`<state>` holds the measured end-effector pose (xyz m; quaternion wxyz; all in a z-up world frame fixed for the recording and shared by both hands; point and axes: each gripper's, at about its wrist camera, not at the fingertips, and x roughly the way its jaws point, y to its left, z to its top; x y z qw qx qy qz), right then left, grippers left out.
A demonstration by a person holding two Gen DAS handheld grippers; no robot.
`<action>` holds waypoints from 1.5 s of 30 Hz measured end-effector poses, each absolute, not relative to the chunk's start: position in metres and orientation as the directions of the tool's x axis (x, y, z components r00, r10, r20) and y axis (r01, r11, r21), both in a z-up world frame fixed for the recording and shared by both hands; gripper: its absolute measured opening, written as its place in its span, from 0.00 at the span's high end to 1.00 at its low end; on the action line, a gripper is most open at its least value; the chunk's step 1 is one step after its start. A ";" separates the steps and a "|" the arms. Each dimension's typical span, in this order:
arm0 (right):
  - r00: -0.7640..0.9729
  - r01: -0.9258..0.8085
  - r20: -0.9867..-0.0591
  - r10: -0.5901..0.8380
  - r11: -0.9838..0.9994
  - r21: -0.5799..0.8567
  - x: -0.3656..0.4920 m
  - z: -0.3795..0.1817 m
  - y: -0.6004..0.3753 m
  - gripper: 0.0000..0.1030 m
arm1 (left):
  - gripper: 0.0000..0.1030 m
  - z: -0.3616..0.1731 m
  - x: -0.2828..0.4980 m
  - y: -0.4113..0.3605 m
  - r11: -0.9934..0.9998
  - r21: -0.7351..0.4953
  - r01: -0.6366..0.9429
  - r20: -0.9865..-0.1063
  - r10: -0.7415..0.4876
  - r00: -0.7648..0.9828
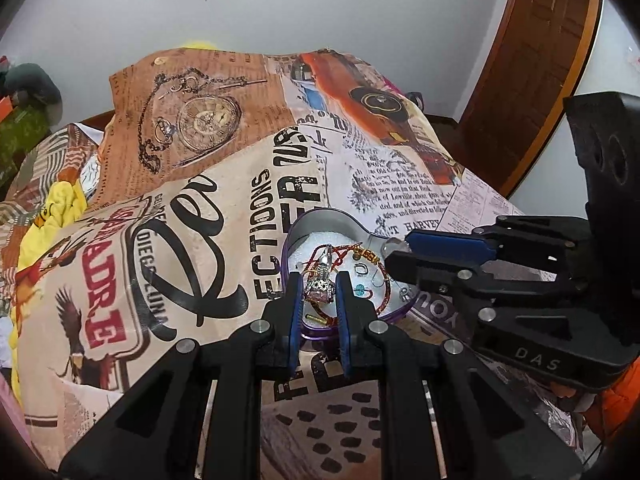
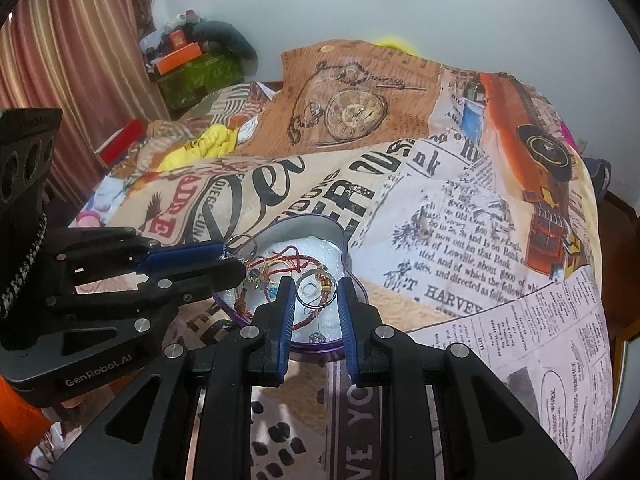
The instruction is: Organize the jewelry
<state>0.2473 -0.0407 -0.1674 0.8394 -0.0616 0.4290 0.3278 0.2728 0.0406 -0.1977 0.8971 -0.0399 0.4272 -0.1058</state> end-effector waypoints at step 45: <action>0.678 -0.558 -0.540 0.499 0.828 0.063 0.177 -0.043 -0.076 0.80 | 0.85 -0.072 0.200 0.036 0.986 -0.094 0.135 -0.573 -0.164 0.803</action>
